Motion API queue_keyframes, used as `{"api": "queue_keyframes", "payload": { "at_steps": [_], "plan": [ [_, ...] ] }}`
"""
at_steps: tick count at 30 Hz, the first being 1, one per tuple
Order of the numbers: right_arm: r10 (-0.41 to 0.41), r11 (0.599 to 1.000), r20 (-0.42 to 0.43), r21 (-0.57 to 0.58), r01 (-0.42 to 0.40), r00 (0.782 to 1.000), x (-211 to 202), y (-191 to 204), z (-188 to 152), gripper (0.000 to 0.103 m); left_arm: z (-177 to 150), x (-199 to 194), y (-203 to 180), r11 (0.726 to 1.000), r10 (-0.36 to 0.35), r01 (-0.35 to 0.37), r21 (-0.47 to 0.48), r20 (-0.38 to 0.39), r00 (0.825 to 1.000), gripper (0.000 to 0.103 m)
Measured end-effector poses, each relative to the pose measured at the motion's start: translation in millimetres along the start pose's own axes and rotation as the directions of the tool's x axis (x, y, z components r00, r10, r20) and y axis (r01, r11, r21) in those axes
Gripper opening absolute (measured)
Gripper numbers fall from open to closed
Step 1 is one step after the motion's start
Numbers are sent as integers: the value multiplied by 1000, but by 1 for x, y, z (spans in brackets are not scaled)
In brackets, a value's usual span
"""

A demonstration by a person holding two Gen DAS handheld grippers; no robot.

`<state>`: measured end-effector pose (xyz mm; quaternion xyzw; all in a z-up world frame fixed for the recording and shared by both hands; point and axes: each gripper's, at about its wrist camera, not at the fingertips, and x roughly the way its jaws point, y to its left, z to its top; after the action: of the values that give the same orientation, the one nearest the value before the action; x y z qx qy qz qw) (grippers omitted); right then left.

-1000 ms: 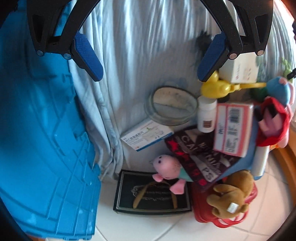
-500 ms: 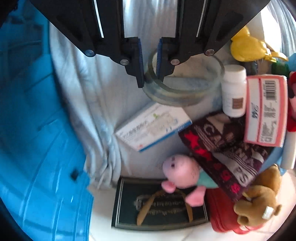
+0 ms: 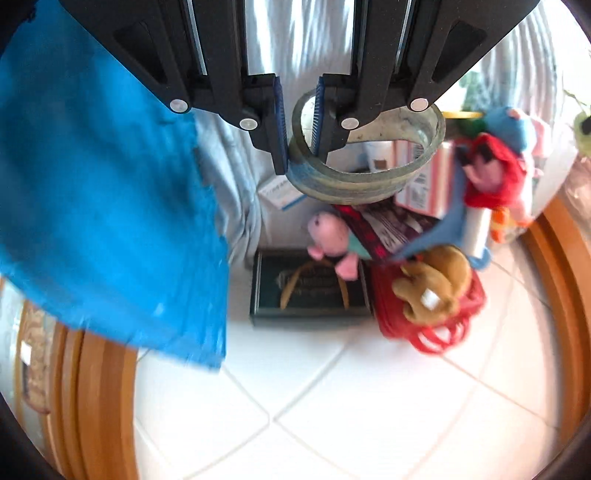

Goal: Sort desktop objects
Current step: 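Grasp the green monster plush with the left tool while the right tool grasps the tape roll, then carry the monster plush and tape roll into the crate and release both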

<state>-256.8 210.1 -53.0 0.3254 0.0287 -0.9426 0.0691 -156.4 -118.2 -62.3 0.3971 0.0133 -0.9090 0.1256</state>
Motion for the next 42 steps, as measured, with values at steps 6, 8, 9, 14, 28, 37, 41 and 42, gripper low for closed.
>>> {"api": "queue_keyframes", "payload": {
  "at_steps": [6,8,9,14,28,37,41,42],
  "plan": [
    [-2,1000,106,25,0,994,-83,-7,6,13,6,-53,-43,989,-135,131,68,62,989,50],
    [-3,999,142,43,-3,990,-110,-18,8,13,9,-72,-64,980,-179,170,105,88,980,50],
    [-4,999,157,50,-4,988,-120,-23,9,13,11,-80,-75,974,-206,194,122,100,973,50],
    [-16,994,247,104,-11,969,-174,-68,15,13,25,-124,-143,916,-369,335,220,141,919,50],
    [-275,958,245,147,245,930,-216,-241,28,13,48,-242,-373,704,-652,541,460,114,750,50],
    [-313,948,61,77,308,948,-165,-335,10,14,25,-251,-522,620,-591,550,559,-127,796,50],
    [-302,952,-17,36,303,953,-143,-361,3,14,14,-246,-558,591,-550,558,582,-216,807,50],
    [-303,952,-30,28,304,953,-139,-363,1,14,11,-245,-564,585,-543,561,586,-232,807,50]
  ]
}}
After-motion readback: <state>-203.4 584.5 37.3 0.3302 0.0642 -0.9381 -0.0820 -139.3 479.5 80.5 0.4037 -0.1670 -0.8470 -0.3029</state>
